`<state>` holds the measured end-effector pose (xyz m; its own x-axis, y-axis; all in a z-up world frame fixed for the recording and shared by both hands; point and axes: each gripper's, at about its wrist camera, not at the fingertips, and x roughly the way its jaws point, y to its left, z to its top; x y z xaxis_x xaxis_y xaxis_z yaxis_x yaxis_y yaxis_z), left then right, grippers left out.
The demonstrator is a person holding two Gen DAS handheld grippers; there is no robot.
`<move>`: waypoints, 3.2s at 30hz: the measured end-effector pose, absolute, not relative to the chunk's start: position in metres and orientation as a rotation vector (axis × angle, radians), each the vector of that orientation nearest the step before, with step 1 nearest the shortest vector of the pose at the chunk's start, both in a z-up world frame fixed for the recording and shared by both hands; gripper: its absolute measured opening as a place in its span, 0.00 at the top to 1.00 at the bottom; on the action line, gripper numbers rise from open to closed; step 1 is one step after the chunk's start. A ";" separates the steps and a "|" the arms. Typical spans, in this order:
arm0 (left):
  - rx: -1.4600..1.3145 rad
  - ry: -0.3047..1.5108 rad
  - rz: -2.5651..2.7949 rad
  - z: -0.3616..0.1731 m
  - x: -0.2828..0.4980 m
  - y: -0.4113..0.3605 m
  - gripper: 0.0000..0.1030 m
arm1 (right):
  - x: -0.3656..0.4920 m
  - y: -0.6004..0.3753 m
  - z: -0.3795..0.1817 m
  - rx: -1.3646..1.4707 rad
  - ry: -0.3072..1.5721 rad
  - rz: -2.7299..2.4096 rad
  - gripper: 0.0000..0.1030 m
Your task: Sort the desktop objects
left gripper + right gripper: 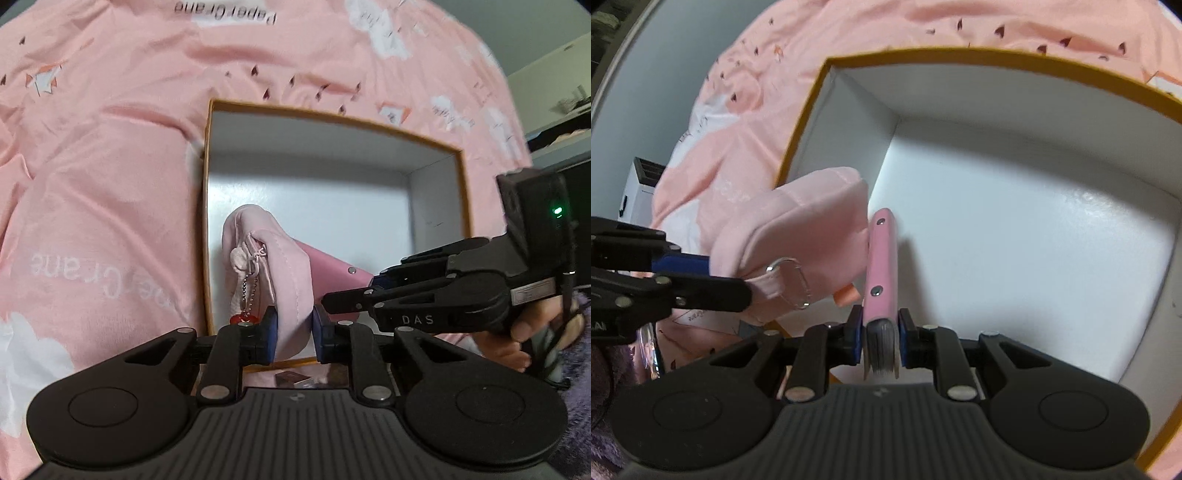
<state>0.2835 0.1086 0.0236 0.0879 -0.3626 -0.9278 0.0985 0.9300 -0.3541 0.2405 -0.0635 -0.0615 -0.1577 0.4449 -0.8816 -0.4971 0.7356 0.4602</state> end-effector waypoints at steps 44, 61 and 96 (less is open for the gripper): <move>-0.170 1.375 -0.297 -0.020 0.265 0.117 0.76 | 0.219 -0.059 -0.070 0.201 1.437 0.804 0.72; -0.305 1.213 -0.275 0.015 0.230 0.169 0.60 | 0.222 -0.078 -0.045 0.085 1.255 0.843 0.81; -0.179 0.890 -0.267 0.054 0.140 0.137 0.80 | 0.117 -0.114 0.006 -0.019 0.917 0.849 0.94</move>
